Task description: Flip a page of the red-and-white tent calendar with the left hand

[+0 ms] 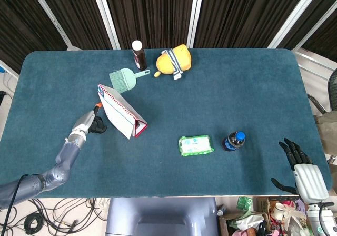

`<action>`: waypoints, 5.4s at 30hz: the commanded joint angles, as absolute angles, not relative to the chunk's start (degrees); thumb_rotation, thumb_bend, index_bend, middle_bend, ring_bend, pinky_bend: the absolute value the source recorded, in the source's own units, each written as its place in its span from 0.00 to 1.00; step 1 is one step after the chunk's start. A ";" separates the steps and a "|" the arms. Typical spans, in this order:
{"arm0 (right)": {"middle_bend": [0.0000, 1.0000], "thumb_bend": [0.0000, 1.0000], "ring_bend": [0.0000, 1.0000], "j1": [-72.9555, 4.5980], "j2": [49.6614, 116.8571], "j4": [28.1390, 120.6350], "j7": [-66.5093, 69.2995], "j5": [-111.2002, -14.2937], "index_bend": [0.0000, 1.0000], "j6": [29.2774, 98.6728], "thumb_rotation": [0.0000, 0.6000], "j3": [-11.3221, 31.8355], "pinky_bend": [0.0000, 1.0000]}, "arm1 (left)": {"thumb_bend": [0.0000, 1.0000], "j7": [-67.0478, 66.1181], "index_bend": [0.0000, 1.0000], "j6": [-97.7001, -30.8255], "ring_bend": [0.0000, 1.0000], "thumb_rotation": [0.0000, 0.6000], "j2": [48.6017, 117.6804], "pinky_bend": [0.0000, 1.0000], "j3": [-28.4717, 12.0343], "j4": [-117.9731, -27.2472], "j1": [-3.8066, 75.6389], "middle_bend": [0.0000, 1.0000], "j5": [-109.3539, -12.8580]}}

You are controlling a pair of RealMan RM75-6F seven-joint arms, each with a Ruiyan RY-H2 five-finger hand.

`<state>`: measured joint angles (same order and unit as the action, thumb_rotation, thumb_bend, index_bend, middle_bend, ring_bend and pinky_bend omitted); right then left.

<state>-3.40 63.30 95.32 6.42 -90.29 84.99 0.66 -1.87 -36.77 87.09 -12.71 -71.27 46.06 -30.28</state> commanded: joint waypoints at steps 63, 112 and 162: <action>0.00 0.10 0.00 -3.39 63.37 95.20 6.41 -89.96 0.00 84.87 1.00 0.77 0.17 | 0.42 -2.00 0.00 -36.63 0.57 1.00 88.39 0.57 -13.24 -70.05 46.69 0.62 -29.89; 0.00 0.10 0.00 -3.37 63.30 95.07 6.67 -90.34 0.00 85.07 1.00 0.72 0.17 | 0.42 1.21 0.00 -40.19 0.57 1.00 81.74 0.57 -12.27 -85.34 41.83 0.62 -41.06; 0.00 0.10 0.00 -3.50 63.07 95.22 7.18 -89.51 0.00 84.38 1.00 0.85 0.17 | 0.01 -23.46 0.00 -56.71 0.00 1.00 71.03 0.00 -13.45 -97.81 41.39 0.00 -60.92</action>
<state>-3.50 63.07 95.23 7.18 -89.51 84.38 0.85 -22.65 -55.11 72.24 -14.66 -96.14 42.69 -60.90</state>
